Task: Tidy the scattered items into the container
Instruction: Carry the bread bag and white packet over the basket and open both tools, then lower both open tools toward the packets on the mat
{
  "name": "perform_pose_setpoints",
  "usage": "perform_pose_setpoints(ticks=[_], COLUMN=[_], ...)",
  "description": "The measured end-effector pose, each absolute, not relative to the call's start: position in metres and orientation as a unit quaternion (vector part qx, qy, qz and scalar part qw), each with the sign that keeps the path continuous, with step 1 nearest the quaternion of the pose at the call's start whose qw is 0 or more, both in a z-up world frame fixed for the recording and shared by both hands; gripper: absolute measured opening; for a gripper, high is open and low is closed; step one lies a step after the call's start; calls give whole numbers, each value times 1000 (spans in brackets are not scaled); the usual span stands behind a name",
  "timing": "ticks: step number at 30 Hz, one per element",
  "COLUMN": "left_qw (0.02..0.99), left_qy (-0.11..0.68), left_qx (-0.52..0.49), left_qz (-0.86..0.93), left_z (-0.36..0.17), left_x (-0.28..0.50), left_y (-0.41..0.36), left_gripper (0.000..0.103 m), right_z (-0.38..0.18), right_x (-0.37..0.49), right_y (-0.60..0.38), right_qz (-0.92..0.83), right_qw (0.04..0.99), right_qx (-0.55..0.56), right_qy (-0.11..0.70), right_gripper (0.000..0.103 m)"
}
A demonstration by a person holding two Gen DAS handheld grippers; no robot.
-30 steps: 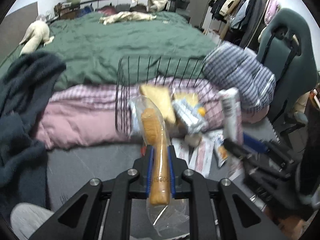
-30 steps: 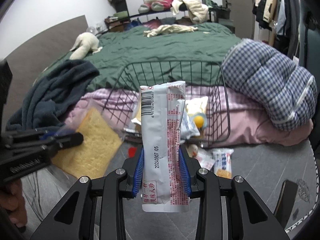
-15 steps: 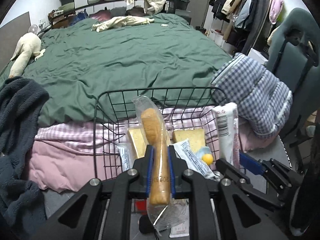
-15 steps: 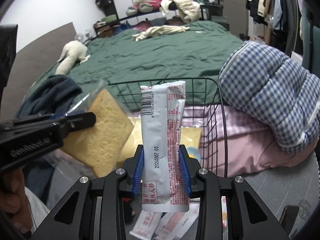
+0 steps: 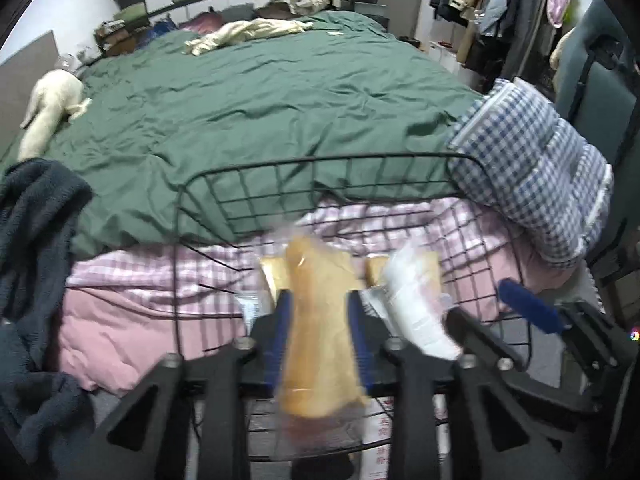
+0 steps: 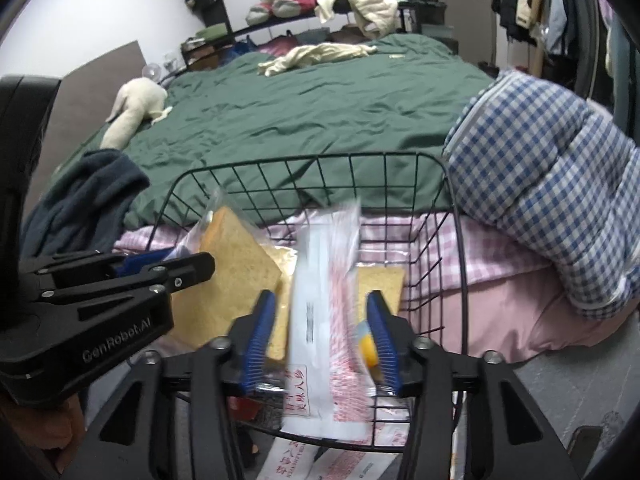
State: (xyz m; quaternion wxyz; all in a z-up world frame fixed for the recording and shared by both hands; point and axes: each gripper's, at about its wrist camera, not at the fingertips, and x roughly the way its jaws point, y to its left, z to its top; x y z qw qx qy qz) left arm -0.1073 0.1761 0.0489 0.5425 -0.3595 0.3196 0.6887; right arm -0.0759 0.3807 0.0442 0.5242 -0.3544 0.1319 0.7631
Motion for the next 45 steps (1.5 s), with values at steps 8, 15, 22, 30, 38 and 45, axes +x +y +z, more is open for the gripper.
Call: perform_pose_setpoints(ticks=[8, 15, 22, 30, 38, 45], left_qw=[555, 554, 544, 539, 527, 513], left_qy=[292, 293, 302, 318, 341, 350], left_qx=[-352, -345, -365, -378, -387, -413], left_qz=[695, 699, 692, 683, 675, 666], left_z=[73, 70, 34, -8, -39, -69], left_x=[-111, -115, -117, -105, -96, -102], left_y=[160, 111, 53, 14, 11, 11], left_gripper=[75, 75, 75, 75, 75, 75], right_z=[61, 72, 48, -2, -50, -73], right_x=[-73, -61, -26, 11, 37, 42], right_y=[368, 332, 292, 266, 269, 268], right_qz=[768, 777, 765, 744, 716, 703], right_qw=[528, 519, 518, 527, 534, 541], right_qx=[-333, -329, -354, -366, -393, -410], right_qy=[142, 138, 145, 186, 218, 214], right_gripper=[58, 58, 58, 58, 58, 58])
